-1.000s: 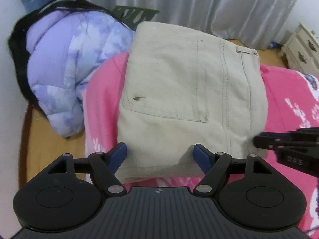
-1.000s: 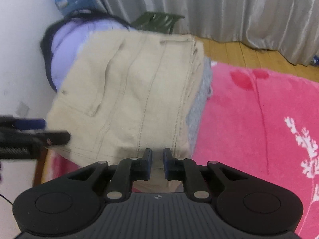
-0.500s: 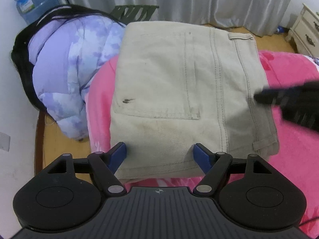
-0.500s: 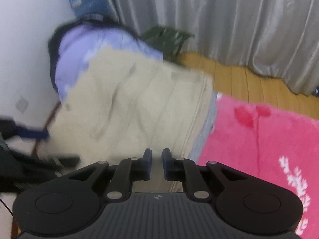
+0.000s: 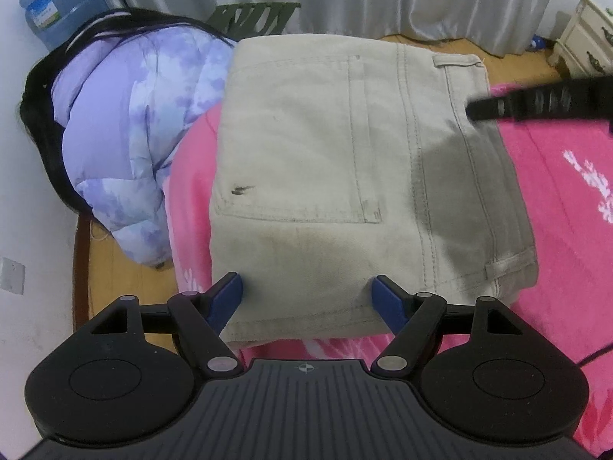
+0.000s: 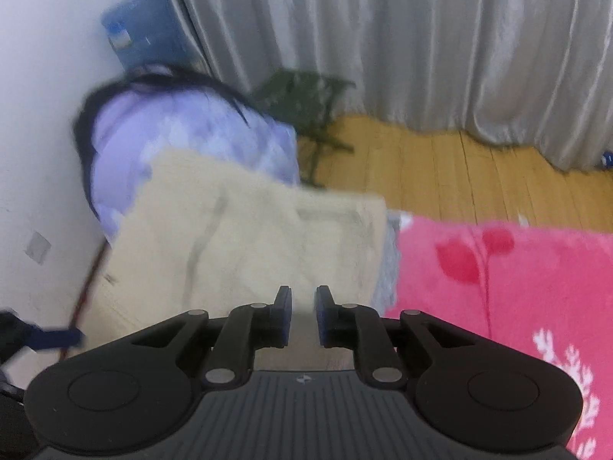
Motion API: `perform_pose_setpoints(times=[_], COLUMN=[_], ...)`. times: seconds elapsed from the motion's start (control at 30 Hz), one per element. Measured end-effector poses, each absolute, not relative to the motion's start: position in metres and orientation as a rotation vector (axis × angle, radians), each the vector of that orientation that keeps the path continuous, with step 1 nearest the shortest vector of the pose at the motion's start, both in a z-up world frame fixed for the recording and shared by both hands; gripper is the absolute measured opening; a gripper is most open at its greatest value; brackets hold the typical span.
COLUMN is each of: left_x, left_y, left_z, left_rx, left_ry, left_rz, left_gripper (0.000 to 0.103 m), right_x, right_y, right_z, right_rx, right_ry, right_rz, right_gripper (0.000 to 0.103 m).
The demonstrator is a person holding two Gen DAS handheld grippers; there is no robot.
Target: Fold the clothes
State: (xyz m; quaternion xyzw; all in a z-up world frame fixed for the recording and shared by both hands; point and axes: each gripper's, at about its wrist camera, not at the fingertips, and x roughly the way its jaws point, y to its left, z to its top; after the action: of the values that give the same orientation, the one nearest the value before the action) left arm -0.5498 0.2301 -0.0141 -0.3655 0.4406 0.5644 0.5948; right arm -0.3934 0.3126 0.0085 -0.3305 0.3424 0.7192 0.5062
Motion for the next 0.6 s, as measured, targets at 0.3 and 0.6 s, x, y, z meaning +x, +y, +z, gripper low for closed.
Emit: perform_pose_setpoints(times=[0.3,0.6], left_x=[-0.547,-0.556], left_y=[0.229,0.222], left_z=[-0.014,-0.016], left_rx=[-0.824,-0.815], left_ry=[1.03,0.995], left_rz=[1.301,1.281], left_gripper=[0.076,0.076], right_x=[-0.389,-0.403], right_y=[0.346,0.34], right_z=[-0.033,0.011], right_rx=[-0.831,-0.752], right_ry=[0.886,0.862], right_rz=[1.659,1.775], right_gripper=[0.009,0.013])
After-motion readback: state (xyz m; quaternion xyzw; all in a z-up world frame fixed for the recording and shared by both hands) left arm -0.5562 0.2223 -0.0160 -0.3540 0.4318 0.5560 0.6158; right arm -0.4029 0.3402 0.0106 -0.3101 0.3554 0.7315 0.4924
